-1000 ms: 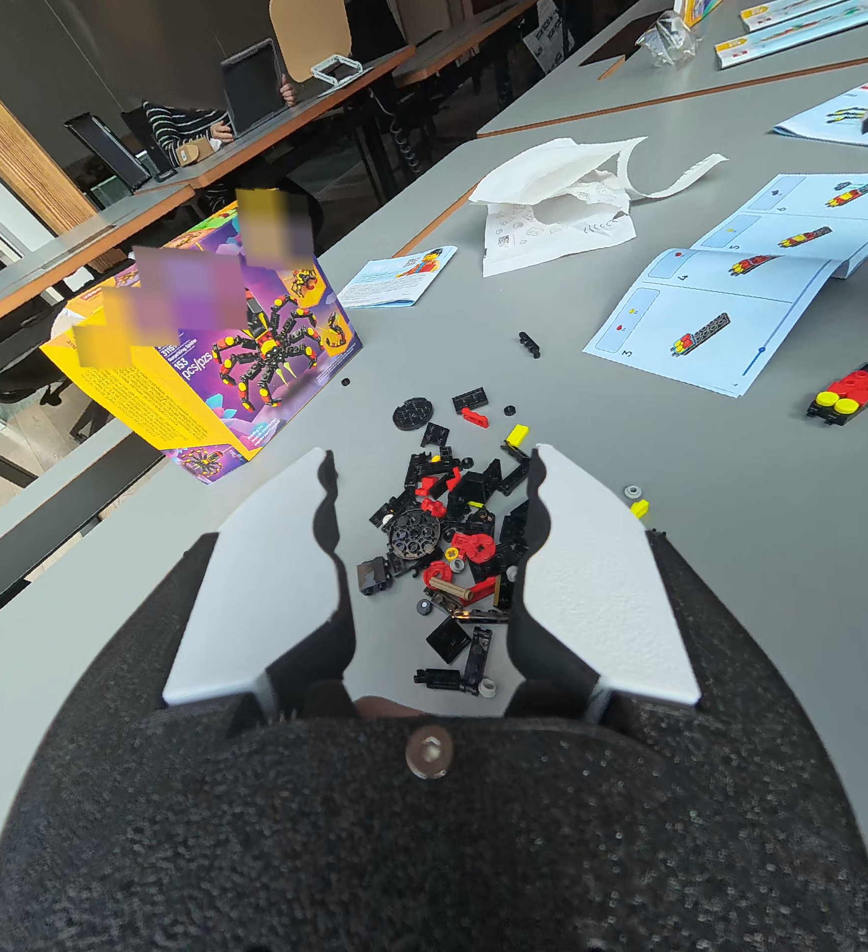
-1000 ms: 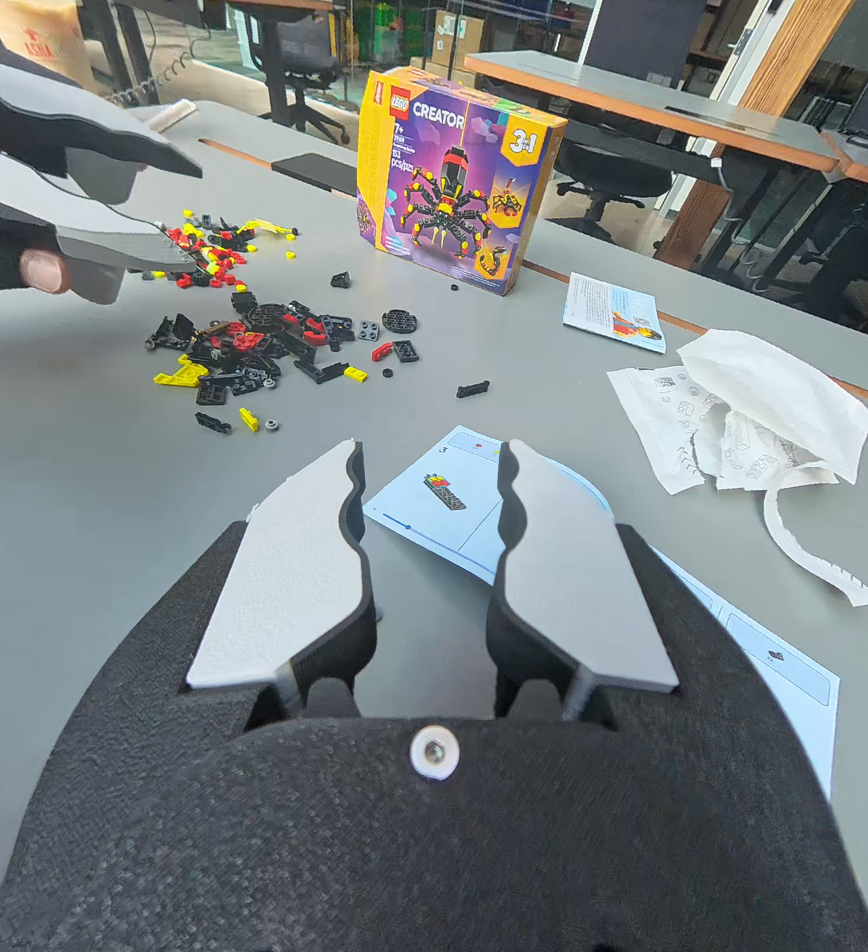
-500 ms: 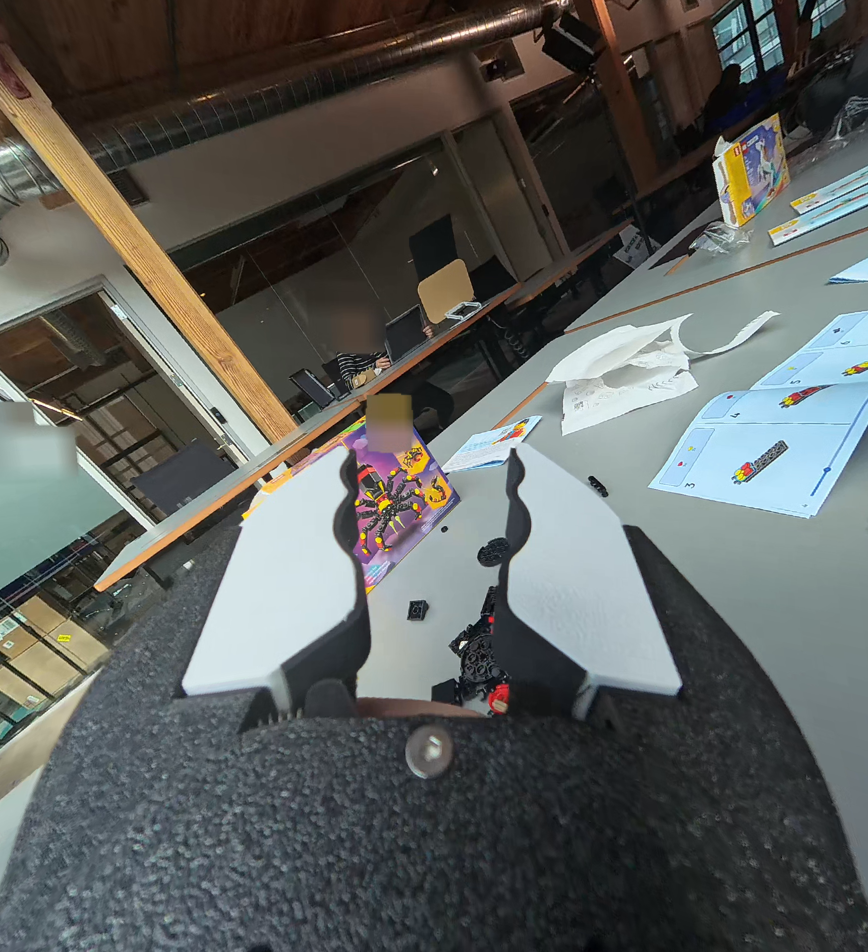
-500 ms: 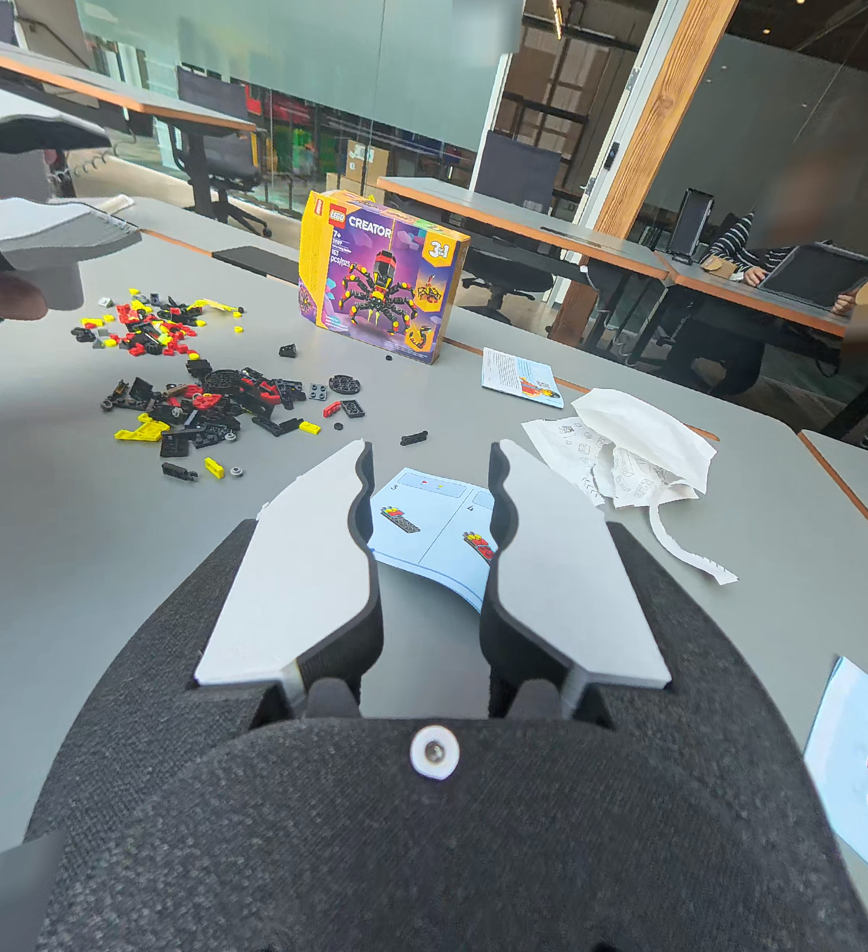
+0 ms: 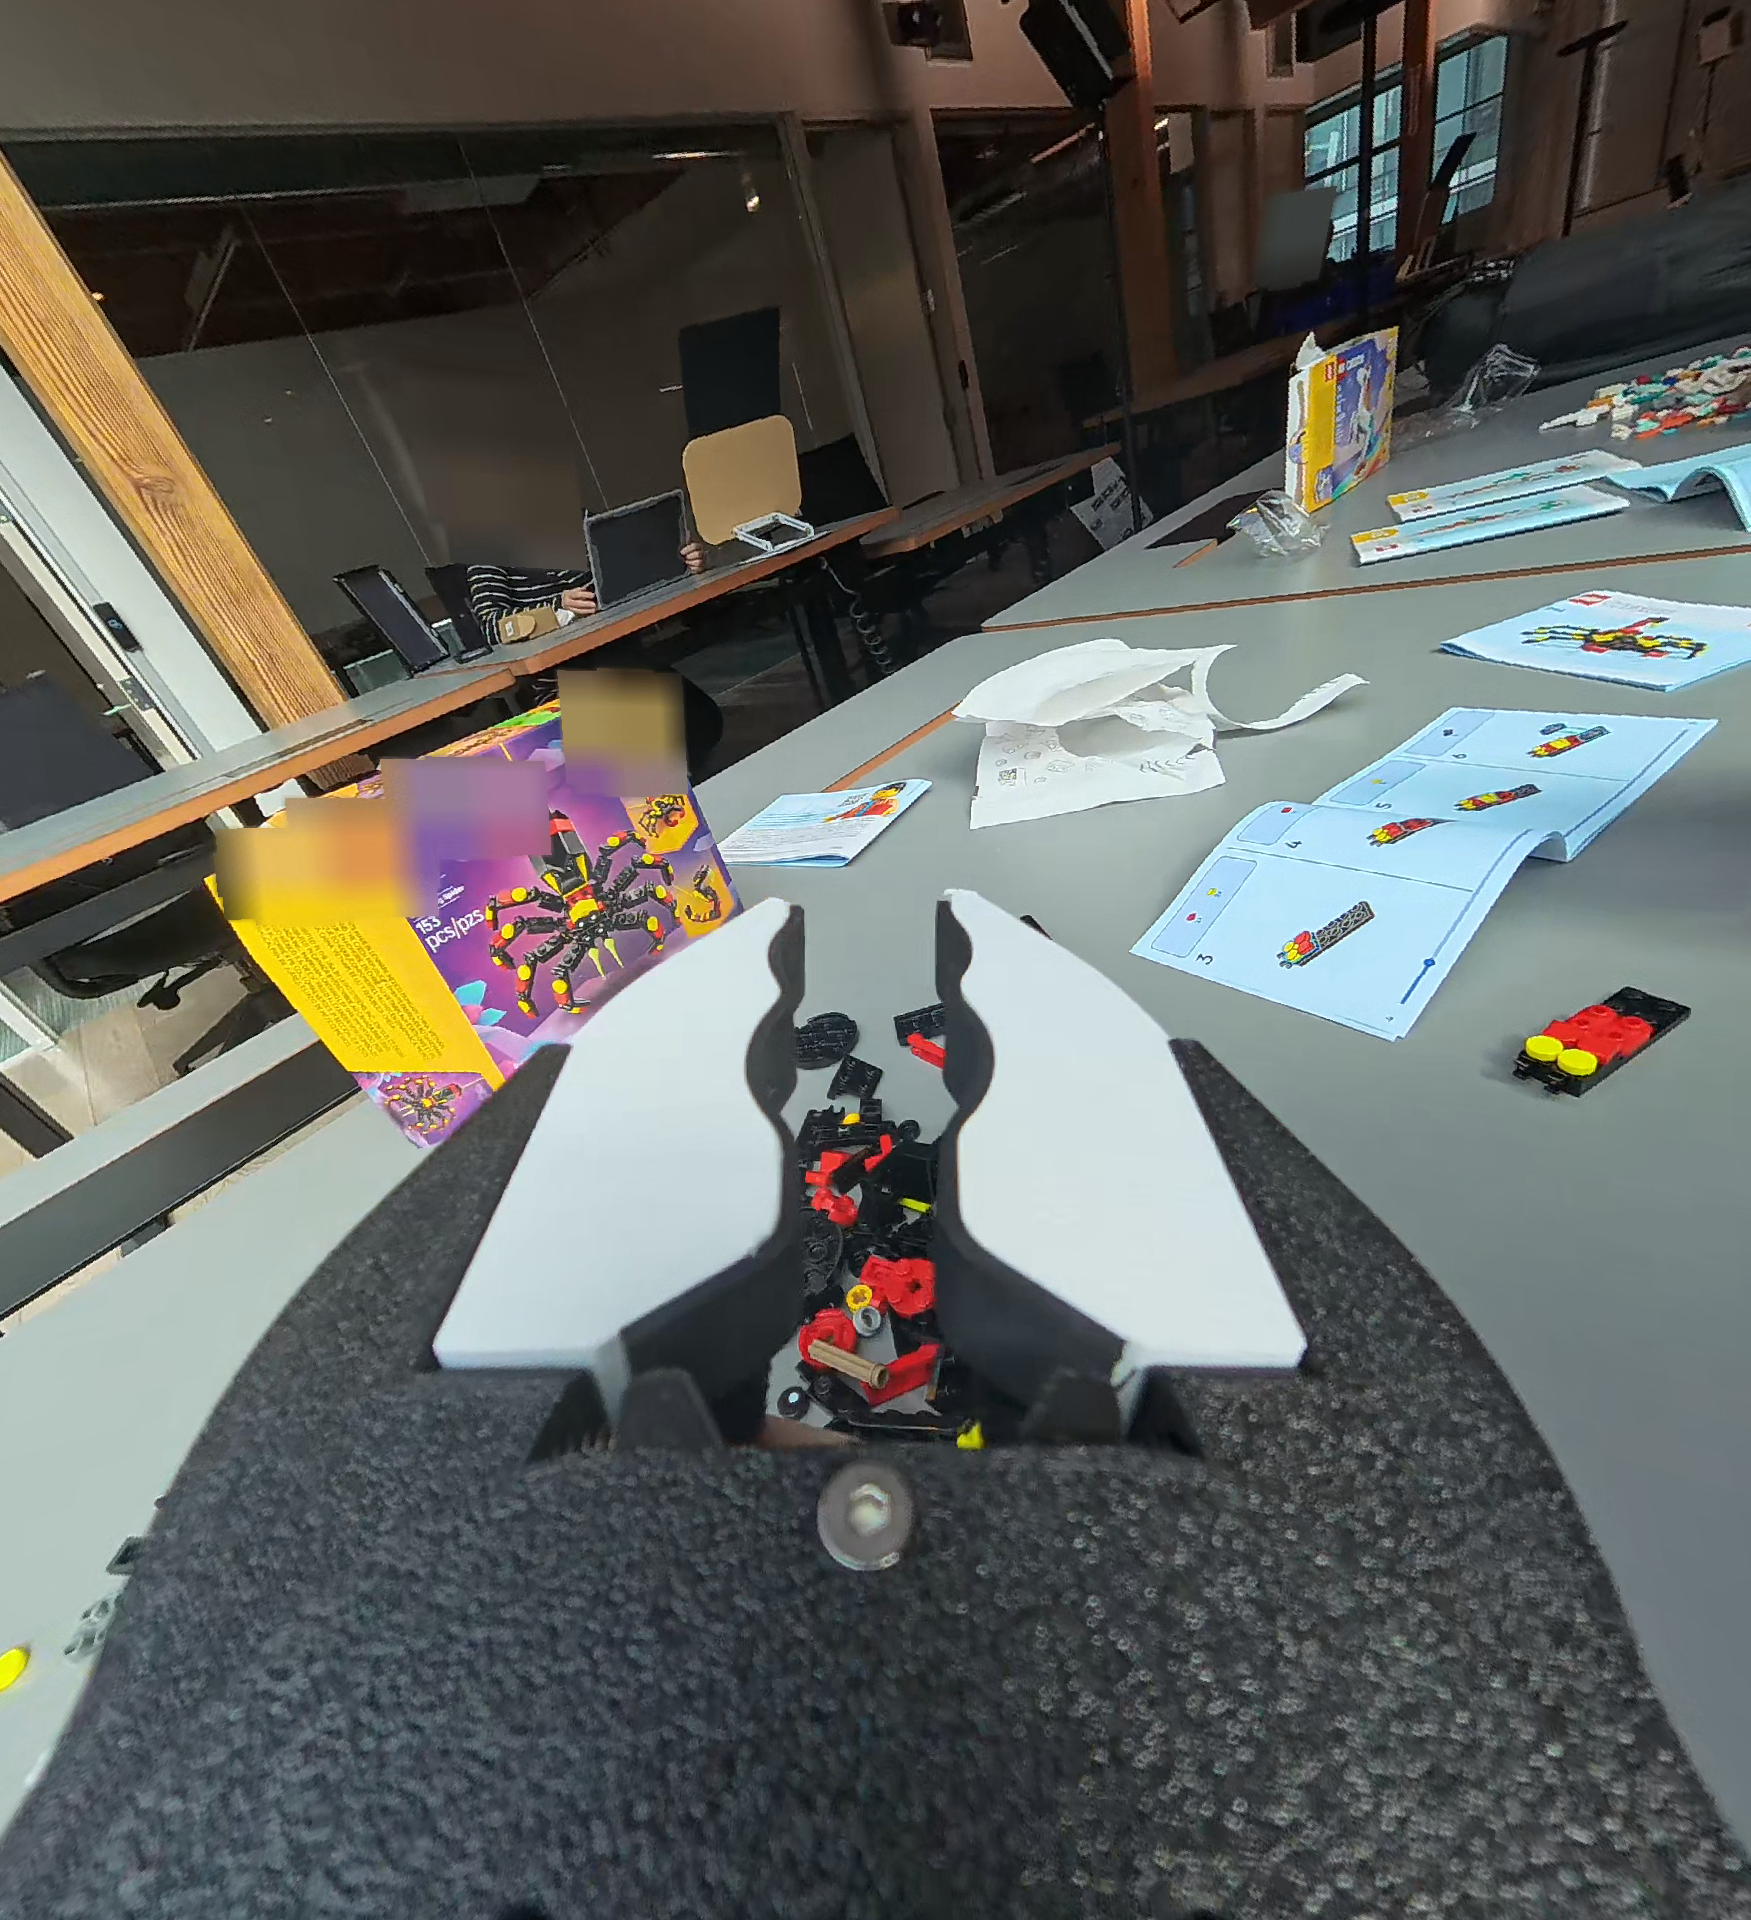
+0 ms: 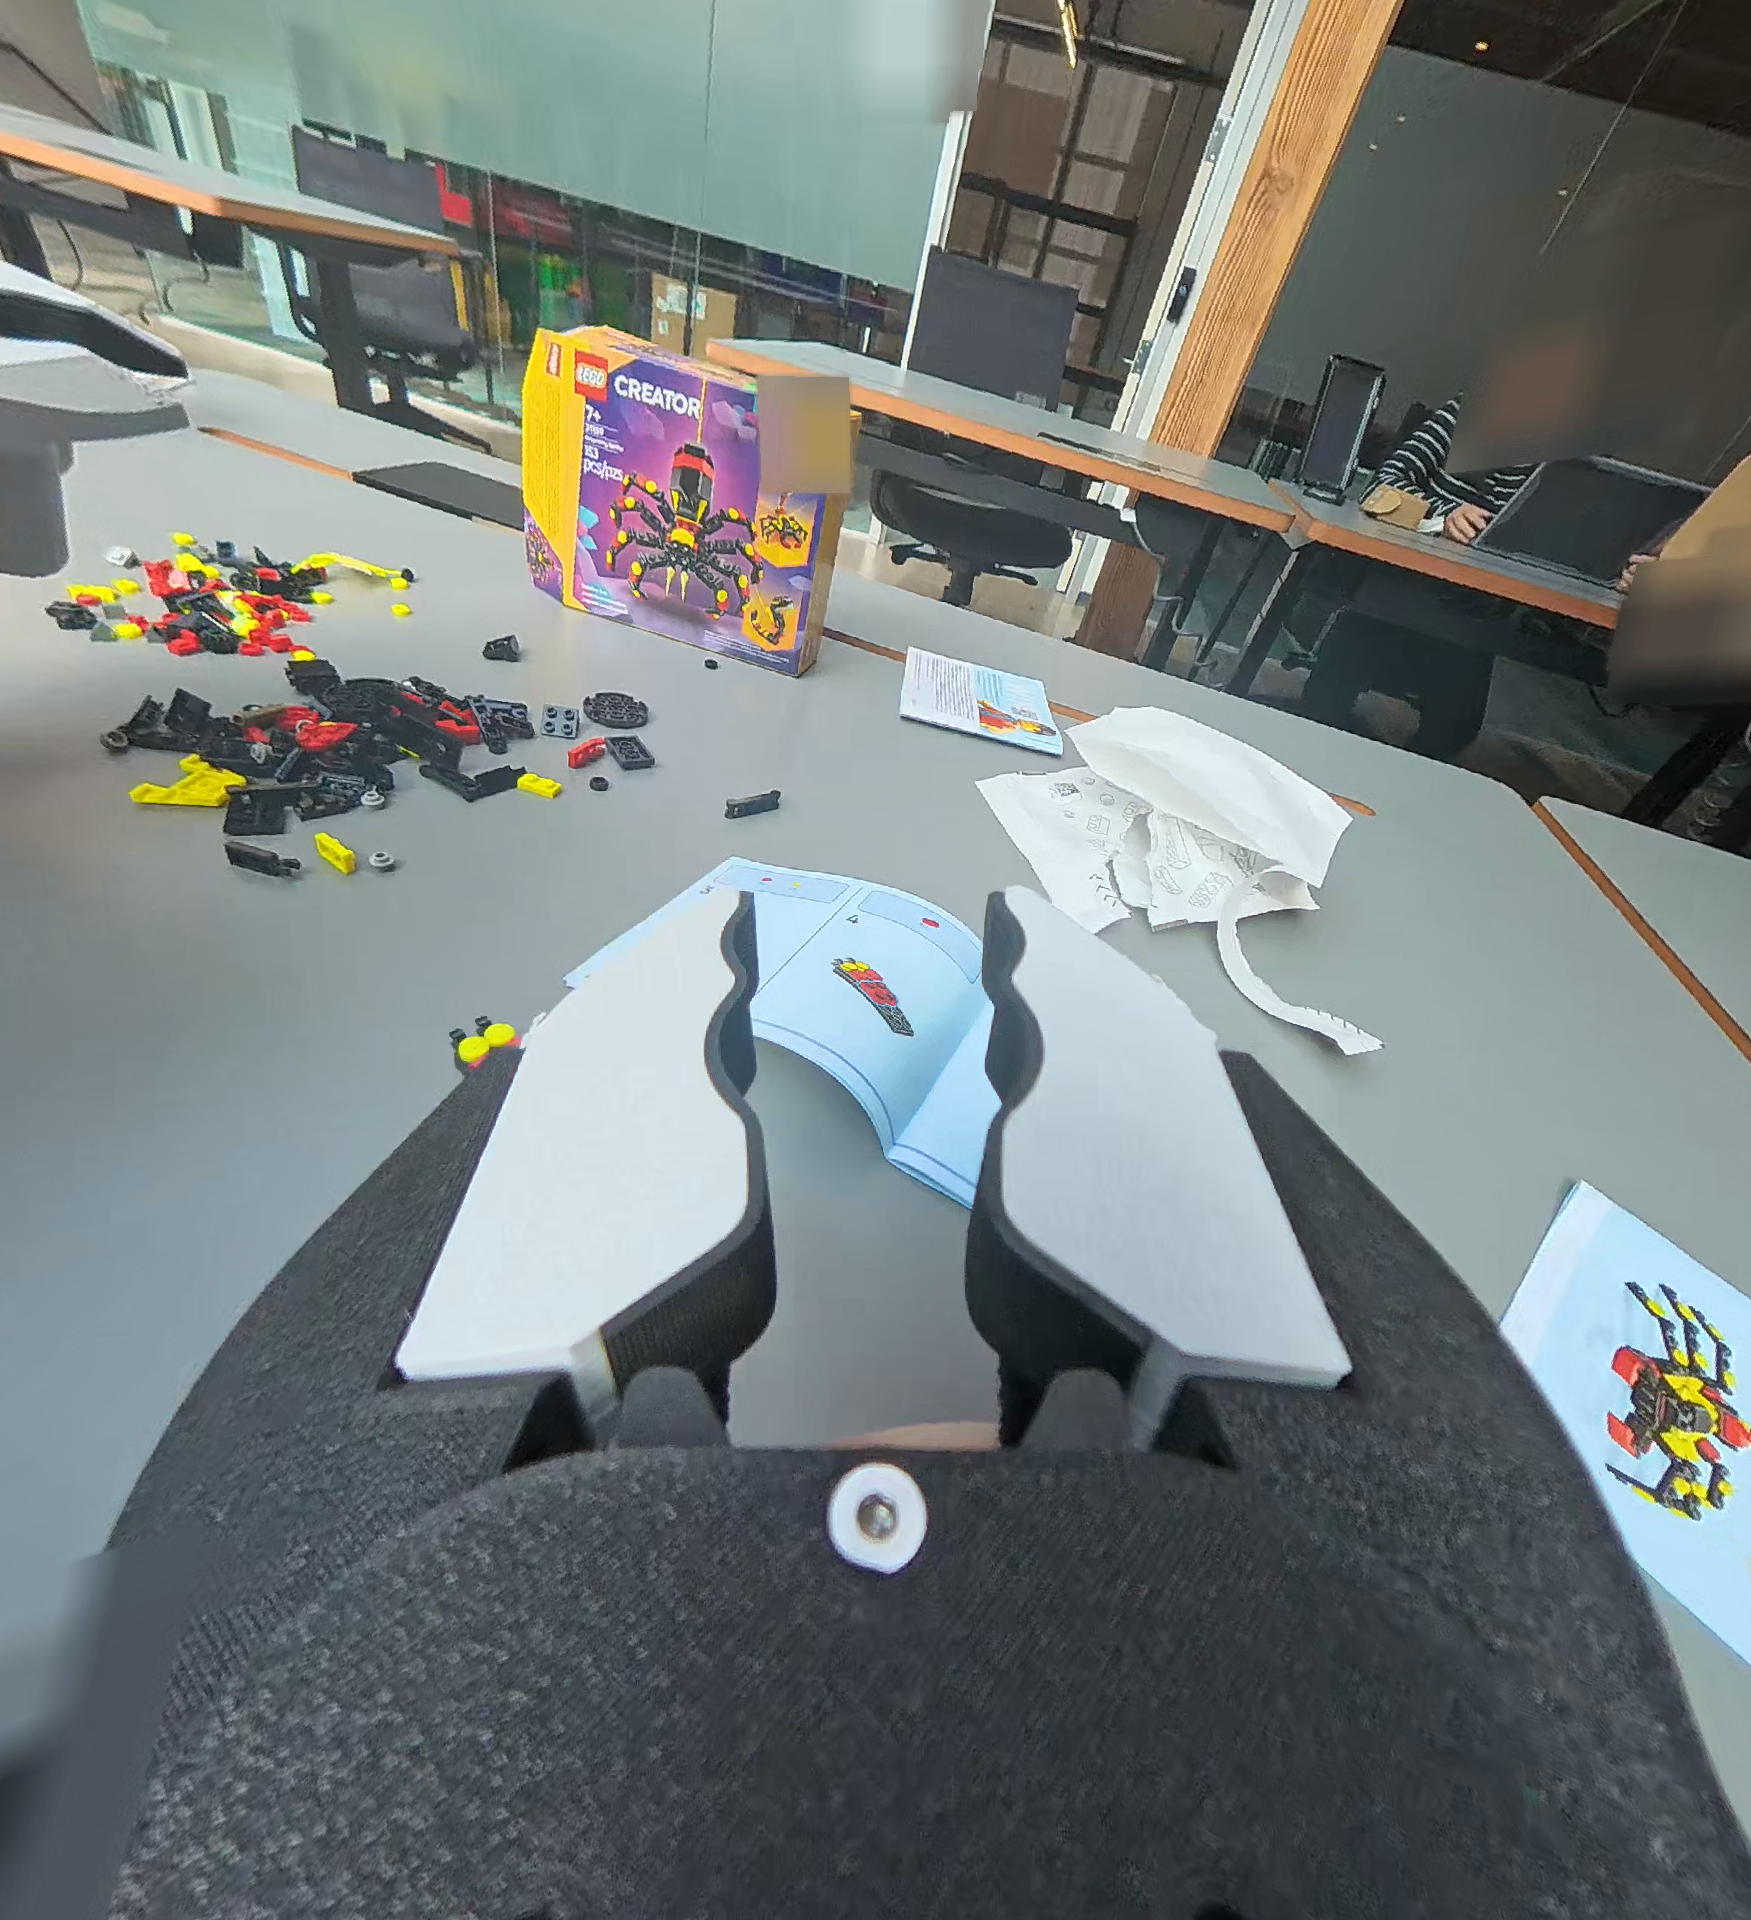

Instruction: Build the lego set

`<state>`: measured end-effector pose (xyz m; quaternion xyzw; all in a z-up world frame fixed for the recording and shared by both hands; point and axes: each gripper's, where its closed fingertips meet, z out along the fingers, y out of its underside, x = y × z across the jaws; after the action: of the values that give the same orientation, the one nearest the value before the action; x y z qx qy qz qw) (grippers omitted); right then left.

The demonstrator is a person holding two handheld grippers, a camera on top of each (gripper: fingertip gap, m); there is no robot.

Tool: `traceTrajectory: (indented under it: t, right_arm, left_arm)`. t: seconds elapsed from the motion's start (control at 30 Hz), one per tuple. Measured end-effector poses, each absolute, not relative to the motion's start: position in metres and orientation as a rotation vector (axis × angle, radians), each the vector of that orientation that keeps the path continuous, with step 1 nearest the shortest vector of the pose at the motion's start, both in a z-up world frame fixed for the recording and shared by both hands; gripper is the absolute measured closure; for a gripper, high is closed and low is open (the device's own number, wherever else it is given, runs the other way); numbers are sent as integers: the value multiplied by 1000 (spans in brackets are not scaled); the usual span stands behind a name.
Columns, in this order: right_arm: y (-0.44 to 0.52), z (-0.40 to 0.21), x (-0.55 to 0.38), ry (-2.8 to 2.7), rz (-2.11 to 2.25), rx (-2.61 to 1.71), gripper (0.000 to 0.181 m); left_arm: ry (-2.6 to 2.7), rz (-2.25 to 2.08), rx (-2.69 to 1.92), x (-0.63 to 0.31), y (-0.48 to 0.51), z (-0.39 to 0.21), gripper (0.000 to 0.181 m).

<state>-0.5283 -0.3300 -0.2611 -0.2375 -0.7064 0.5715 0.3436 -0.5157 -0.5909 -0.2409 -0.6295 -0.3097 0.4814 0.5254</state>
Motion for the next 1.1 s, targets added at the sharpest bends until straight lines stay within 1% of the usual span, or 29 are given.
traceTrajectory:
  t: [0.13, 0.2, 0.27, 0.37, 0.4, 0.47, 0.53, 0.57, 0.6, 0.73, 0.87, 1.0, 1.1]
  right_arm:
    - [-340, -278, -523, -1992, 1545, -620, 146]
    - [-343, -283, -525, -2022, 1542, -613, 157]
    - [-346, -285, -529, -2029, 1525, -617, 161]
    - [-352, -282, -531, -2034, 1554, -604, 180]
    - [-355, -282, -532, -2042, 1561, -597, 181]
    - [-359, -284, -532, -2064, 1569, -581, 181]
    - [-362, -287, -533, -2077, 1563, -570, 181]
    - [-364, -287, -534, -2079, 1568, -572, 181]
    - [-366, -287, -534, -2080, 1576, -574, 181]
    - [-373, -288, -533, -2108, 1595, -581, 170]
    - [-374, -285, -534, -2107, 1537, -556, 163]
    - [-359, -281, -543, -2081, 1424, -557, 159]
    - [-353, -283, -544, -2099, 1450, -603, 158]
  left_arm:
    - [-746, 1082, -1528, -515, -584, -246, 159]
    - [-753, 1075, -1519, -518, -584, -250, 162]
    - [-754, 1043, -1527, -520, -582, -255, 164]
    - [-767, 989, -1521, -522, -581, -261, 169]
    - [-778, 968, -1521, -523, -580, -264, 169]
    - [-792, 950, -1518, -525, -581, -267, 170]
    - [-780, 948, -1527, -524, -581, -269, 180]
    - [-769, 950, -1532, -524, -580, -269, 181]
    - [-762, 952, -1537, -524, -579, -269, 181]
    - [-761, 960, -1532, -523, -577, -267, 181]
    - [-770, 990, -1522, -523, -582, -262, 179]
    - [-765, 995, -1508, -521, -584, -257, 179]
    - [-755, 998, -1521, -520, -583, -258, 179]
